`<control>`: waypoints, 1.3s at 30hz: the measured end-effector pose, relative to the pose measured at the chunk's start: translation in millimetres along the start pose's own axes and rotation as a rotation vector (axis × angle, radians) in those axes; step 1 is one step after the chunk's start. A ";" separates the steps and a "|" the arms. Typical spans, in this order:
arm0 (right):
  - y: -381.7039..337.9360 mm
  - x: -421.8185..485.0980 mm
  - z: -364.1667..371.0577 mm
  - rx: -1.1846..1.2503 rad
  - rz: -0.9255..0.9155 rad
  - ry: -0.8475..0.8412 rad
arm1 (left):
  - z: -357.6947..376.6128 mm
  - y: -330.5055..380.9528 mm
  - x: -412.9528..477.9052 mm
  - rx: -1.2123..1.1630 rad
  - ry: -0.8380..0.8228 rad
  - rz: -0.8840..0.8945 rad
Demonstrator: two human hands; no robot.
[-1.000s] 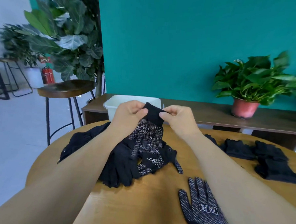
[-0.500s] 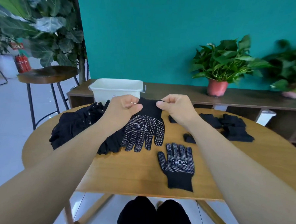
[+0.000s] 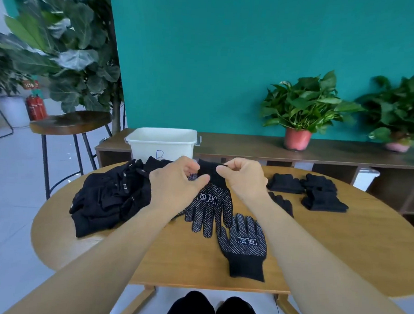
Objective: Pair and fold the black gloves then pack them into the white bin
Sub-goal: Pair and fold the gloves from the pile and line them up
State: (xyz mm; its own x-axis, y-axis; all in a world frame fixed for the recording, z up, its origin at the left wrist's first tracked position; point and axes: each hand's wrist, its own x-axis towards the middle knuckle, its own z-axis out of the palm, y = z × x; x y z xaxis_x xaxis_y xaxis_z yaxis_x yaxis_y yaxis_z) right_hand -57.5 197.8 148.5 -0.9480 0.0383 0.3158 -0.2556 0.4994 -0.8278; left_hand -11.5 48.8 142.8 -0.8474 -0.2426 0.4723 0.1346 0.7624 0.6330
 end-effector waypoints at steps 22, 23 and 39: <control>56.7 -25.2 -86.4 0.325 0.123 -0.458 | 39.0 27.2 -20.1 -0.489 -0.624 -0.050; 58.9 -27.0 -93.2 0.320 0.125 -0.449 | 42.7 32.6 -21.3 -0.484 -0.654 -0.035; 149.9 51.1 -162.1 0.181 0.138 -0.097 | 171.2 93.7 37.0 -0.426 -0.665 -0.026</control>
State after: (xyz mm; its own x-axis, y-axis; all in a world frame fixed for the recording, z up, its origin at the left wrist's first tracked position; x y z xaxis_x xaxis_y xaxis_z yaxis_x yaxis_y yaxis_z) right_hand -113.6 415.0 115.7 -0.9879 0.0079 0.1551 -0.1438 0.3315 -0.9324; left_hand -118.2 214.0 114.5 -0.9642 0.2549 0.0736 0.1820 0.4338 0.8824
